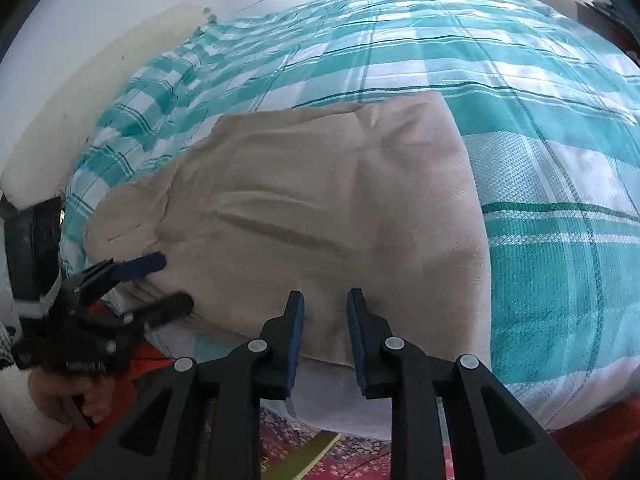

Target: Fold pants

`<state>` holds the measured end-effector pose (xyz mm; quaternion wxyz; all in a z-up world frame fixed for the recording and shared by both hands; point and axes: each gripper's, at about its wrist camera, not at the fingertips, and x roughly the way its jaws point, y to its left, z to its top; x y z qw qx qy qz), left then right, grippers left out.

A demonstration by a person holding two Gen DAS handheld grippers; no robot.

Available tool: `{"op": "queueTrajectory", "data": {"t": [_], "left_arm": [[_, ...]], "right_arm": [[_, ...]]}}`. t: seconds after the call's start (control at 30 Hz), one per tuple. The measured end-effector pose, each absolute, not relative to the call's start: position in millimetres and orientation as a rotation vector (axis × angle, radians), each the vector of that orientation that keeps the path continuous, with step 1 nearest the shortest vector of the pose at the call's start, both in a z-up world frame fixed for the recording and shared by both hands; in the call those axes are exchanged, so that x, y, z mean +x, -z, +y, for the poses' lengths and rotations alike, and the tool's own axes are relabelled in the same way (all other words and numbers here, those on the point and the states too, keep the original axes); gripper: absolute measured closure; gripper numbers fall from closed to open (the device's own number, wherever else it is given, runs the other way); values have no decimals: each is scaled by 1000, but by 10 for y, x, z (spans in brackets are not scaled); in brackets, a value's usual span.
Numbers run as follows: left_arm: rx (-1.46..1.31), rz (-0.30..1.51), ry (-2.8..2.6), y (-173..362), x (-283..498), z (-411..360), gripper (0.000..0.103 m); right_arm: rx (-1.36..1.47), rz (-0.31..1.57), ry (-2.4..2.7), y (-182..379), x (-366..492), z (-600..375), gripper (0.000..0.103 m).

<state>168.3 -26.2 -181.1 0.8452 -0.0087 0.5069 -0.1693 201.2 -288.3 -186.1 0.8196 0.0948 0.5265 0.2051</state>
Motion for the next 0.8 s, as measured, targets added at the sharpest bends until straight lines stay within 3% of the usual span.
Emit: {"op": "queueTrajectory", "data": {"t": [0.47, 0.6, 0.8], "left_arm": [[-88, 1070, 359, 1588, 1449, 40, 12], [-234, 1036, 282, 1352, 1451, 621, 12], [-689, 933, 87, 1166, 1310, 2212, 12]], "right_arm": [[120, 1060, -435, 1922, 1934, -2812, 80], [116, 1057, -431, 1919, 1929, -2805, 80], [133, 1056, -436, 1919, 1924, -2818, 80]]}}
